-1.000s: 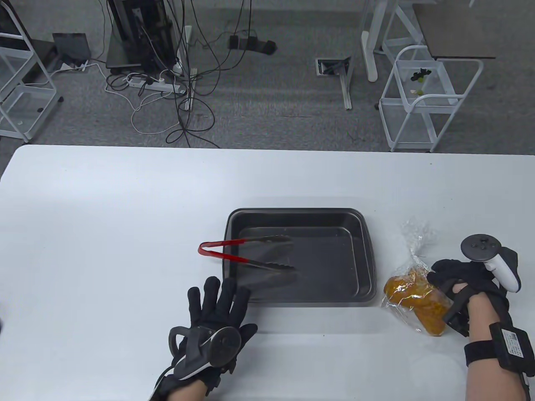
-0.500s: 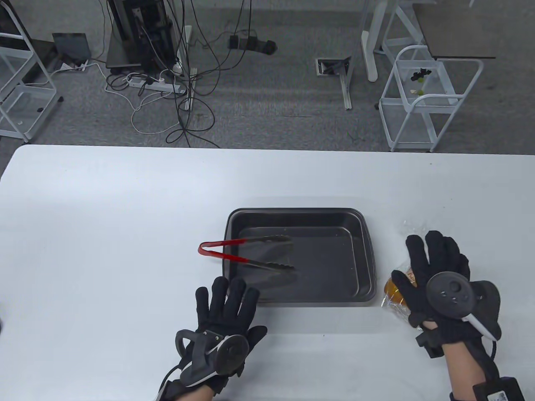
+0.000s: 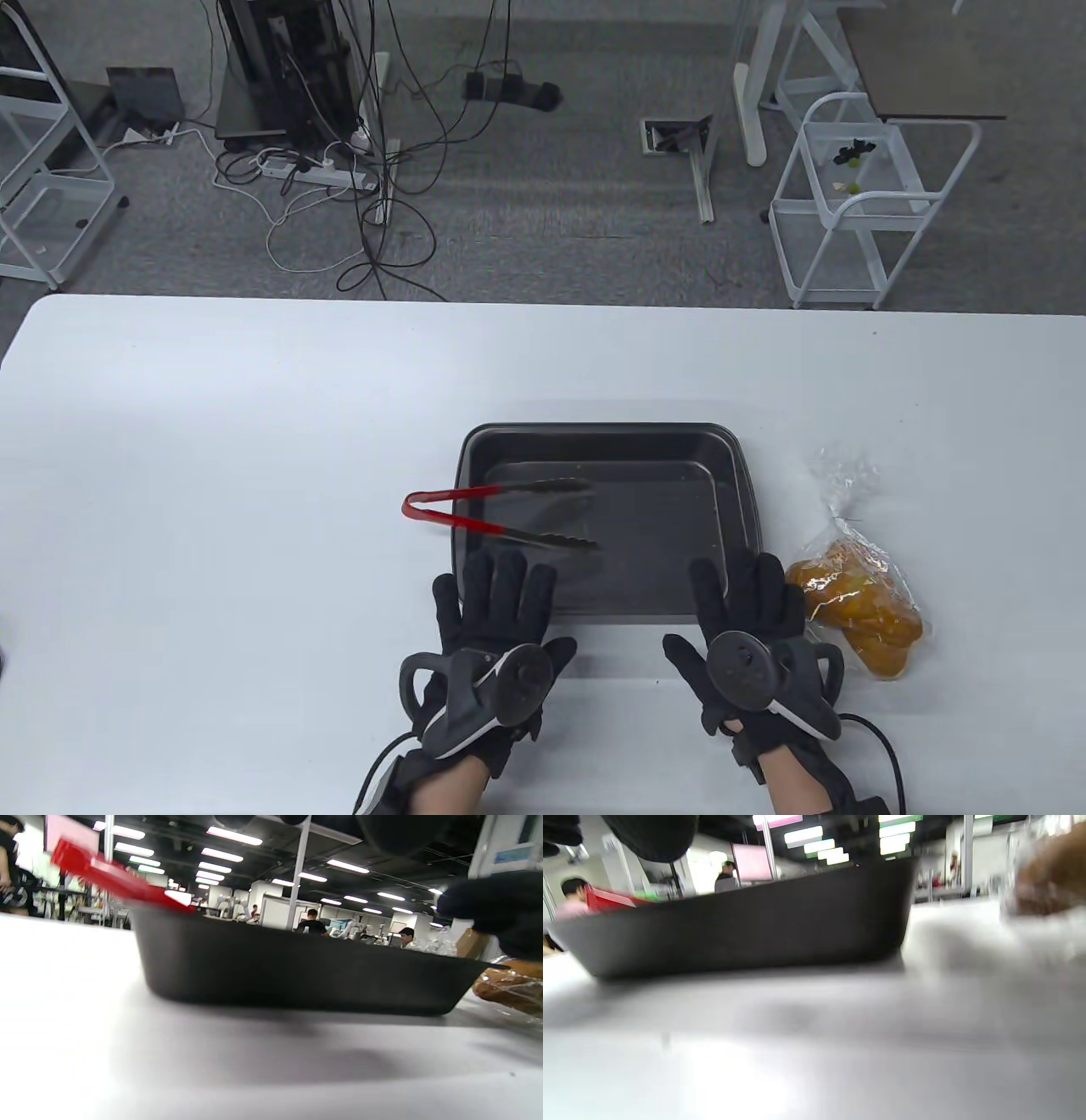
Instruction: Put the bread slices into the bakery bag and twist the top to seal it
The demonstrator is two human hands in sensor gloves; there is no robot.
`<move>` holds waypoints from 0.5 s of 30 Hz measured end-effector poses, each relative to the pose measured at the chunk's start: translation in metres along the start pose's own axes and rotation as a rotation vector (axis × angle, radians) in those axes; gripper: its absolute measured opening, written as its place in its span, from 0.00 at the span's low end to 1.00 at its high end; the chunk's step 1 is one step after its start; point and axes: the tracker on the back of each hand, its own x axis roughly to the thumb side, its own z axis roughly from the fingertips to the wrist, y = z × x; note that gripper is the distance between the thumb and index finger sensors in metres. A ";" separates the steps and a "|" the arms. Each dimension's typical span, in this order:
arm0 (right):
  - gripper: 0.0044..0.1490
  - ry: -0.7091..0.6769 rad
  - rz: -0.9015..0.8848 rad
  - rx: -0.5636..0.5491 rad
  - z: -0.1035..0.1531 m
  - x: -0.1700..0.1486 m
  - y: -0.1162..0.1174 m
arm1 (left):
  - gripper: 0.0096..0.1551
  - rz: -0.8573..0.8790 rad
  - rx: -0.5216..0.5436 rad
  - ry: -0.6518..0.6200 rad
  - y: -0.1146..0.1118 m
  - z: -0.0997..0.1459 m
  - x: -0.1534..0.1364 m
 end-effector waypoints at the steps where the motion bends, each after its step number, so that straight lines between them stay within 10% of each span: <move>1: 0.56 0.010 -0.003 0.041 -0.003 -0.002 0.005 | 0.48 0.025 -0.036 -0.006 -0.004 -0.001 -0.005; 15: 0.55 -0.002 -0.031 0.003 -0.001 -0.006 -0.006 | 0.49 0.038 -0.041 -0.009 -0.002 0.008 -0.020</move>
